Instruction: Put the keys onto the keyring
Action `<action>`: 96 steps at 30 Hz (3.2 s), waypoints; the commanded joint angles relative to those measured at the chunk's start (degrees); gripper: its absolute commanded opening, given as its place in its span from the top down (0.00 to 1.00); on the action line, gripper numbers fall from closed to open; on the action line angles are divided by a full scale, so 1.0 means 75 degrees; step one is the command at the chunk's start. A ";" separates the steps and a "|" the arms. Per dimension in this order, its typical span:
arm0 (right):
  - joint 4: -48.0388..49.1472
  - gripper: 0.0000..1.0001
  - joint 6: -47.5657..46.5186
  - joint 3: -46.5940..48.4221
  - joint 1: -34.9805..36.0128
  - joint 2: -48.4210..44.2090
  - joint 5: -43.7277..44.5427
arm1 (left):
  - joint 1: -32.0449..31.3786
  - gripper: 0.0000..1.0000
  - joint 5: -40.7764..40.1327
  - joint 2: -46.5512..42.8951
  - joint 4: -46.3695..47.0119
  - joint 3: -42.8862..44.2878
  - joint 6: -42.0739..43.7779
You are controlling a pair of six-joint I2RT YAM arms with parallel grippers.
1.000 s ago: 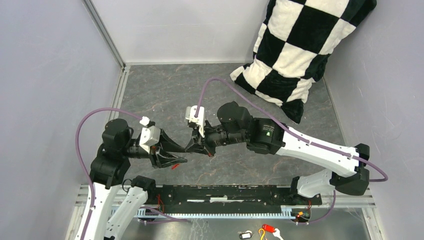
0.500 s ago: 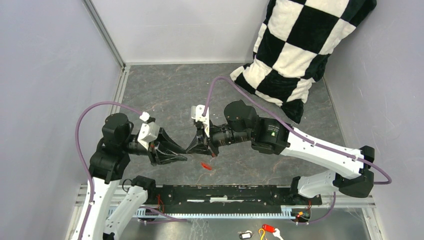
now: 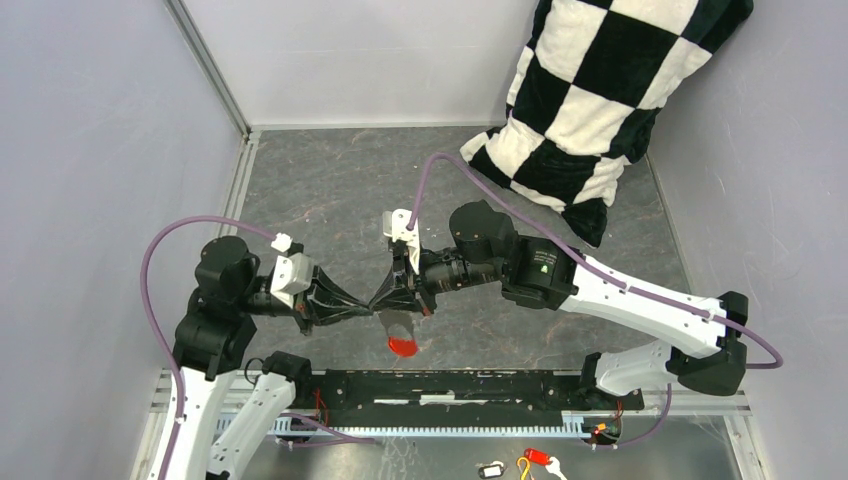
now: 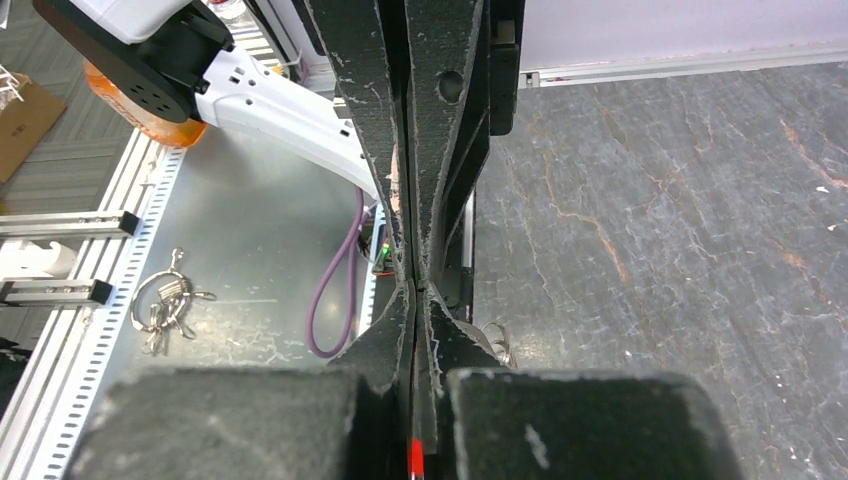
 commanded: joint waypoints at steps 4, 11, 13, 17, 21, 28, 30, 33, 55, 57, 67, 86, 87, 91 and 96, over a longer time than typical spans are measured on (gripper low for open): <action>0.1271 1.00 0.0803 -0.0294 -0.0007 0.0072 -0.0687 | -0.0021 0.98 -0.0022 -0.0336 0.0676 -0.0096 0.0070; 0.2849 1.00 0.1745 -0.1040 -0.0004 -0.0027 -0.0970 | -0.0021 0.98 -0.0164 -0.0618 0.1353 -0.0325 -0.0563; 0.3208 1.00 0.1953 -0.1193 -0.0006 -0.0039 -0.1024 | -0.0021 0.98 -0.0287 -0.0655 0.1484 -0.0366 -0.0726; 0.3519 0.99 0.2154 -0.1304 0.0002 0.0003 -0.1178 | -0.0021 0.98 -0.0919 -0.0730 0.1881 -0.0468 -0.1329; 0.3598 0.94 0.2178 -0.1385 -0.0002 -0.0045 -0.1184 | -0.0021 0.98 -0.2038 -0.0908 0.2256 -0.0604 -0.2170; 0.3123 0.63 0.1691 -0.1392 -0.0007 -0.0346 -0.0317 | -0.0021 0.98 -0.2614 -0.0885 0.2423 -0.0724 -0.2829; 0.2999 0.58 0.1546 -0.1422 -0.0019 -0.0539 -0.0015 | -0.0021 0.98 -0.2763 -0.0870 0.2439 -0.0724 -0.2920; 0.2887 0.53 0.1303 -0.1537 -0.0077 -0.0853 0.0332 | -0.0021 0.98 -0.2869 -0.0907 0.2655 -0.0764 -0.3116; 0.4179 0.61 0.0965 -0.2842 -0.0232 -0.1677 0.1665 | -0.0021 0.98 -0.2863 -0.0659 0.3722 -0.0944 -0.4384; 0.4514 0.62 0.1059 -0.2976 -0.0236 -0.1681 0.1756 | -0.0021 0.98 -0.3004 -0.0665 0.3683 -0.0943 -0.4418; 0.5320 0.62 0.1148 -0.3205 -0.0196 -0.1539 0.2236 | -0.0021 0.98 -0.3462 -0.0682 0.3711 -0.1063 -0.4798; 0.5626 1.00 0.1365 -0.3205 -0.0198 -0.1295 0.2339 | -0.0021 0.98 -0.3033 -0.0821 0.3973 -0.1143 -0.5011; 0.5631 1.00 0.1380 -0.3205 -0.0202 -0.1297 0.2325 | -0.0021 0.98 -0.2976 -0.0822 0.4005 -0.1162 -0.5037; 0.5540 1.00 0.1386 -0.3172 -0.0196 -0.1301 0.2231 | -0.0021 0.98 -0.2692 -0.0797 0.4043 -0.1247 -0.5058; 0.4101 1.00 0.0898 -0.2567 -0.0200 -0.1342 0.2380 | -0.0021 0.92 -0.2268 -0.0642 0.3642 -0.1219 -0.4621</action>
